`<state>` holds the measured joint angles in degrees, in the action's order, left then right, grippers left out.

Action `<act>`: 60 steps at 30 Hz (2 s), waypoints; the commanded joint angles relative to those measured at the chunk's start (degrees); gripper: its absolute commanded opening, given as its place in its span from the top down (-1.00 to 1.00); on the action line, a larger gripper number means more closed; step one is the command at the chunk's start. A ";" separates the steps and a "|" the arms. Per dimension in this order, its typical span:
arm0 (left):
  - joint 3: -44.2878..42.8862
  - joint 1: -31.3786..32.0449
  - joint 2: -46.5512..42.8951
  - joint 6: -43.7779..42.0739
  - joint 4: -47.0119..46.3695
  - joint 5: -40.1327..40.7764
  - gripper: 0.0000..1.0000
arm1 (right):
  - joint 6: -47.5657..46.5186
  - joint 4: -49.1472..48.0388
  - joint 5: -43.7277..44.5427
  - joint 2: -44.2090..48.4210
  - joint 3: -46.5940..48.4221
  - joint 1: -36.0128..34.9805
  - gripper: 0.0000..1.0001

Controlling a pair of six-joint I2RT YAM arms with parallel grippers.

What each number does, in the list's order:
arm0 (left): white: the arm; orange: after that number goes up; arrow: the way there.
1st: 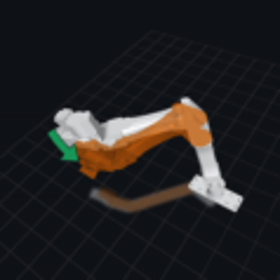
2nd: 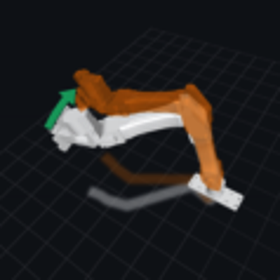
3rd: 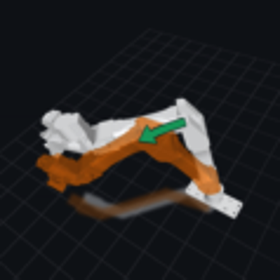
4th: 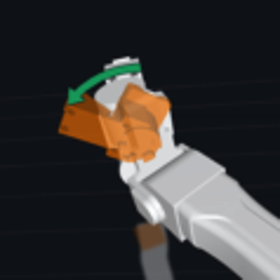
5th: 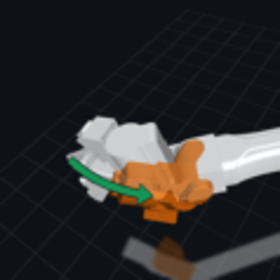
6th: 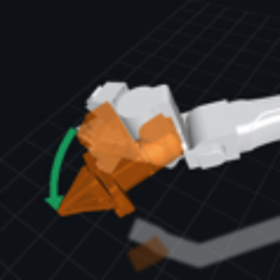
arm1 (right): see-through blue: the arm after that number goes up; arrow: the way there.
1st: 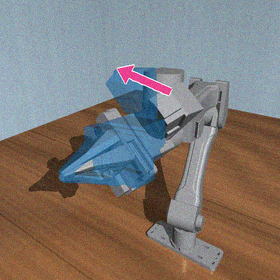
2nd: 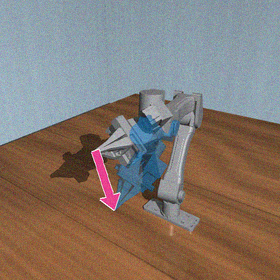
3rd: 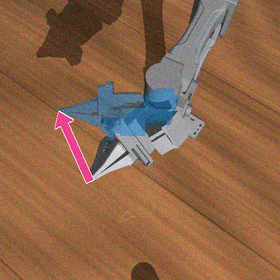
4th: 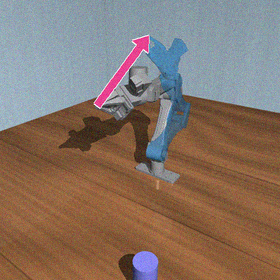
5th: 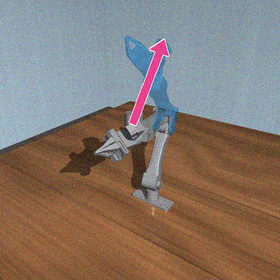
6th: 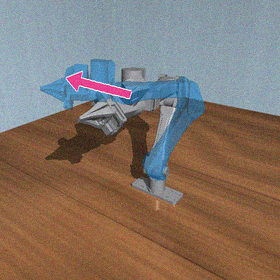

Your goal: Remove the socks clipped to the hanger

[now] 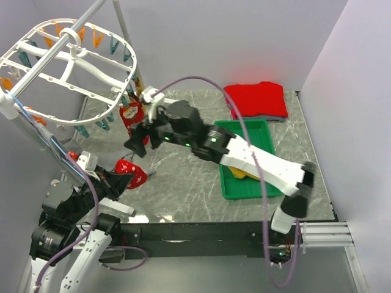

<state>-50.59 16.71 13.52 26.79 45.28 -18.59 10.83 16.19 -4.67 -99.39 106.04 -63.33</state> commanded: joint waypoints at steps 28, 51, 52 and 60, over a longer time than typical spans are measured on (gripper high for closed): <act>-4.17 0.08 -0.42 -0.68 -4.67 -7.87 0.98 | 2.09 -15.31 -27.06 10.80 -23.60 -1.45 0.01; -6.01 0.08 -1.74 -1.12 -3.00 0.56 -0.30 | 2.88 -5.12 3.69 29.77 -39.23 5.47 1.00; -6.10 0.08 -1.92 -1.30 -3.09 0.92 -0.30 | 3.49 -4.33 5.70 32.31 -41.24 6.89 1.00; -7.16 0.08 -2.53 -2.35 -3.18 3.30 -0.30 | 6.49 0.77 6.77 45.51 -53.73 27.98 1.00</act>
<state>-55.83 16.71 11.64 25.93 43.64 -17.50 15.73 13.72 -0.58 -58.61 56.47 -41.80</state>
